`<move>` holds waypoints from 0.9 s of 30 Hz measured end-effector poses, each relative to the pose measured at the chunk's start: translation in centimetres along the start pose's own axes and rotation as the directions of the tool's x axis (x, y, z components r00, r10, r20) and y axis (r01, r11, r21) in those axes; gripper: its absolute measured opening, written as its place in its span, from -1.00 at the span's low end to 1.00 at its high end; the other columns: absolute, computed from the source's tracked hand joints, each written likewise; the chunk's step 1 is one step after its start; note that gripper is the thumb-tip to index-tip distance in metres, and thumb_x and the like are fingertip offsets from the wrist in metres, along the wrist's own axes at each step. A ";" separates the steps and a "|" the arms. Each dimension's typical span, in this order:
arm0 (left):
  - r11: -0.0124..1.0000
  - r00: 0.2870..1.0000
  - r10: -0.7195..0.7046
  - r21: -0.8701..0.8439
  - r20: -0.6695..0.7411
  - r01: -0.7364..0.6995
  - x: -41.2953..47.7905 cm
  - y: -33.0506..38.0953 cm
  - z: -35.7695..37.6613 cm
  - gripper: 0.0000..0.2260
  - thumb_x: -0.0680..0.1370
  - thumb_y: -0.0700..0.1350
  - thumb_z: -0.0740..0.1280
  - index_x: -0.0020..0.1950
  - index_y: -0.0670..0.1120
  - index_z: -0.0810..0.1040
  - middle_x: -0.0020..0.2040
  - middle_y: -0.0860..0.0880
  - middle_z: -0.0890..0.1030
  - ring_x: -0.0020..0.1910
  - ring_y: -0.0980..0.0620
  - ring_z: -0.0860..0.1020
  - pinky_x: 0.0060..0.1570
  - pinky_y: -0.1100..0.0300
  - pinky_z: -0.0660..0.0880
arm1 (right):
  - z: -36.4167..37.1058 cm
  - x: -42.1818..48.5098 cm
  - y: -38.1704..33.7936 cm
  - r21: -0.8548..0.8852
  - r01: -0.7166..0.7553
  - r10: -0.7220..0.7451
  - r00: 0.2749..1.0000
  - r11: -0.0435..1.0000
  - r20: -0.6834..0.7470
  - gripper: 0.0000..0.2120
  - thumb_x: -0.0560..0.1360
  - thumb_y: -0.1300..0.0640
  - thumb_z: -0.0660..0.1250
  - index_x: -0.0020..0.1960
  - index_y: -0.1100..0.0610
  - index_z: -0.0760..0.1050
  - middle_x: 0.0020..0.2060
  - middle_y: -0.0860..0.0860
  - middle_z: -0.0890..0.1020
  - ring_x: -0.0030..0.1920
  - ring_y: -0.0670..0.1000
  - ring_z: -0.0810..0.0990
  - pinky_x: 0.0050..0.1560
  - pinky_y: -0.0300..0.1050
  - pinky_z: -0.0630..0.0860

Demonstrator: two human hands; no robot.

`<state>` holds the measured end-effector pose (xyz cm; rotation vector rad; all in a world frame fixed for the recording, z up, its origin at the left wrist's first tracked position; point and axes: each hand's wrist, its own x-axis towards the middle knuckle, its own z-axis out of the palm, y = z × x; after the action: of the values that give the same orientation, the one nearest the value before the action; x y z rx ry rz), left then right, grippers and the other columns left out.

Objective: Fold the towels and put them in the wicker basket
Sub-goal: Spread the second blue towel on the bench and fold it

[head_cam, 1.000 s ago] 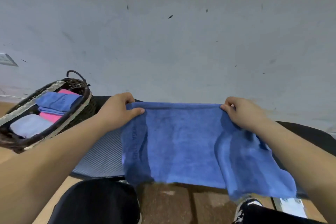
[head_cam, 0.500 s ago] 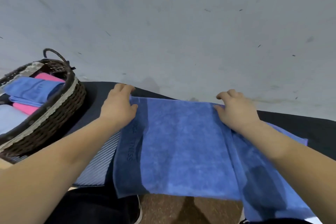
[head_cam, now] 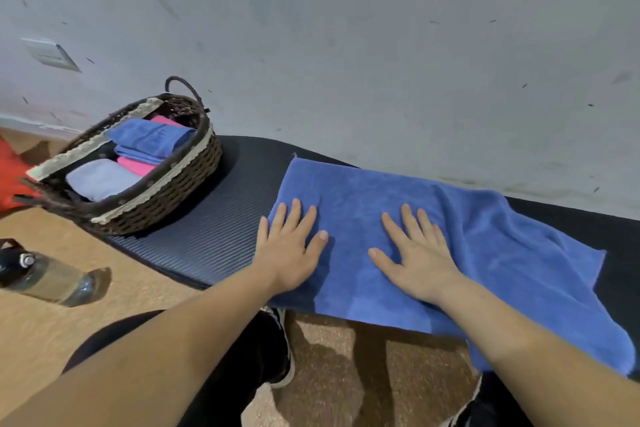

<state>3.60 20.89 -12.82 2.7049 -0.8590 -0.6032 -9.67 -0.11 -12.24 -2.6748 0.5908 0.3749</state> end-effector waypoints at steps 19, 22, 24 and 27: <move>0.986 0.989 0.117 0.133 -0.095 -0.104 2.3 3.4 -2.1 -0.25 0.57 0.39 -0.16 0.70 0.06 -0.03 0.70 -0.07 -0.19 0.67 -0.12 -0.21 0.62 -0.10 -0.20 | -7.4 -1.3 7.2 0.412 0.009 0.075 0.979 0.911 -0.187 -0.80 0.55 -0.08 0.40 -0.14 0.01 0.67 -0.20 -0.12 0.72 -0.11 -0.07 0.67 0.04 -0.01 0.61; 0.982 0.980 0.187 0.047 -0.061 -0.185 2.9 8.8 -0.6 -0.38 0.70 0.23 0.03 0.70 0.04 -0.02 0.69 -0.06 -0.19 0.67 -0.11 -0.20 0.63 -0.06 -0.19 | -8.9 -2.9 10.7 0.501 -0.084 0.220 0.950 0.861 -0.219 -0.75 0.56 -0.09 0.39 -0.19 0.05 0.64 -0.29 -0.06 0.69 -0.26 -0.03 0.61 -0.14 -0.05 0.58; 0.981 0.981 0.187 -0.042 -0.045 -0.189 3.3 12.4 0.5 -0.39 0.71 0.19 0.05 0.70 0.00 -0.02 0.70 -0.09 -0.16 0.67 -0.11 -0.18 0.63 -0.05 -0.17 | -10.0 -3.8 12.5 0.557 -0.116 0.290 0.928 0.822 -0.235 -0.73 0.56 -0.08 0.39 -0.19 0.09 0.64 -0.34 -0.02 0.67 -0.32 -0.03 0.56 -0.23 -0.11 0.54; 0.972 0.974 0.228 -0.057 0.009 -0.227 4.3 17.8 1.5 -0.40 0.71 0.19 0.04 0.69 -0.02 0.01 0.70 -0.12 -0.13 0.67 -0.13 -0.17 0.63 -0.06 -0.17 | -11.2 -4.8 15.4 0.566 -0.169 0.359 0.902 0.807 -0.241 -0.68 0.54 -0.10 0.40 -0.21 0.14 0.62 -0.38 0.04 0.67 -0.37 0.00 0.56 -0.20 -0.01 0.60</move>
<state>-2.65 3.98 -9.43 2.5067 -1.1192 -0.5886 -18.85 -16.00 -5.21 -2.1150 1.0178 -0.1775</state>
